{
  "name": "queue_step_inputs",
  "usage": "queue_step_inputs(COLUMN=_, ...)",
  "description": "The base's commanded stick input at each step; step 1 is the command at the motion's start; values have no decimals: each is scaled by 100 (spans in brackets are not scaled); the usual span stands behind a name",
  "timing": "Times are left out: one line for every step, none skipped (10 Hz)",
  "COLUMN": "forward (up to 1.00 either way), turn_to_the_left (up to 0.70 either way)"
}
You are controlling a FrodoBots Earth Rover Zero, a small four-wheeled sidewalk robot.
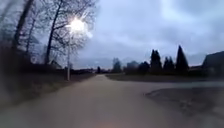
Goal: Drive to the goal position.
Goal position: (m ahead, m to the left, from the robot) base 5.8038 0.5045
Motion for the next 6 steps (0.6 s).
queue_step_inputs(forward=100, turn_to_the_left=4)
queue_step_inputs(forward=100, turn_to_the_left=4)
queue_step_inputs(forward=100, turn_to_the_left=4)
queue_step_inputs(forward=100, turn_to_the_left=4)
queue_step_inputs(forward=100, turn_to_the_left=4)
queue_step_inputs(forward=100, turn_to_the_left=4)
